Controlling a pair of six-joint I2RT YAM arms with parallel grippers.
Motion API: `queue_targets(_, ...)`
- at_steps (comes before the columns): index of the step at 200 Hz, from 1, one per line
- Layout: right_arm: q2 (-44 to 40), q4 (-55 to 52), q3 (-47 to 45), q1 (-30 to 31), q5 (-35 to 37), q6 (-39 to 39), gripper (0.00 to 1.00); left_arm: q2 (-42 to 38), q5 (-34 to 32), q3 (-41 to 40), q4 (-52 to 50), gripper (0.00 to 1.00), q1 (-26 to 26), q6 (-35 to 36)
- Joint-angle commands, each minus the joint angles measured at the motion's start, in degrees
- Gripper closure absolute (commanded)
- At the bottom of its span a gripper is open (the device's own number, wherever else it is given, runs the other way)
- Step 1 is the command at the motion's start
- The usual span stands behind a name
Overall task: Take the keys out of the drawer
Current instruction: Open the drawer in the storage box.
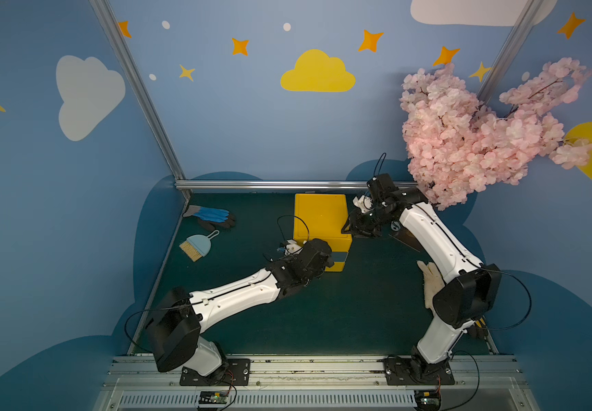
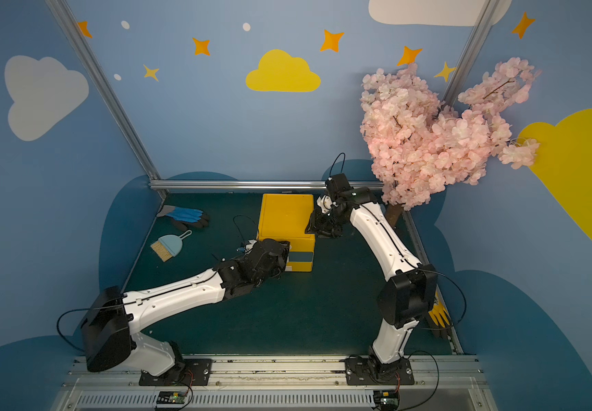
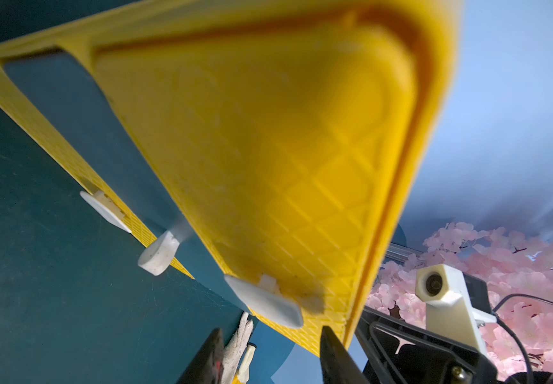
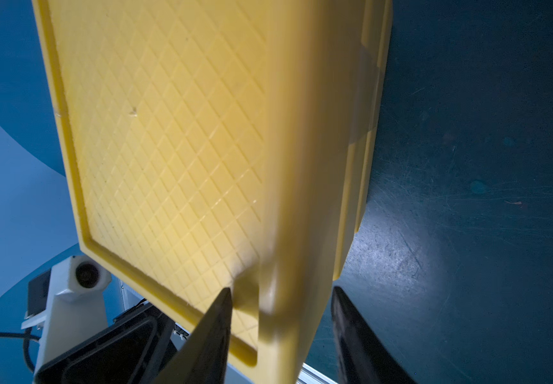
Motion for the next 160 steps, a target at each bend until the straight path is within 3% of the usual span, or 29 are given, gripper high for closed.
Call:
queue_targets(1,-2.3,-0.1,-0.5,0.2,-0.4,-1.0,0.51,-0.2,-2.5,0.0,-1.6,0.52,-0.1,-2.1)
queue_targets(160,-2.4,-0.6,-1.5,0.3,-0.1,-1.2,0.51,0.7,-1.3,-2.8,-3.4,0.53,-0.2,-7.7)
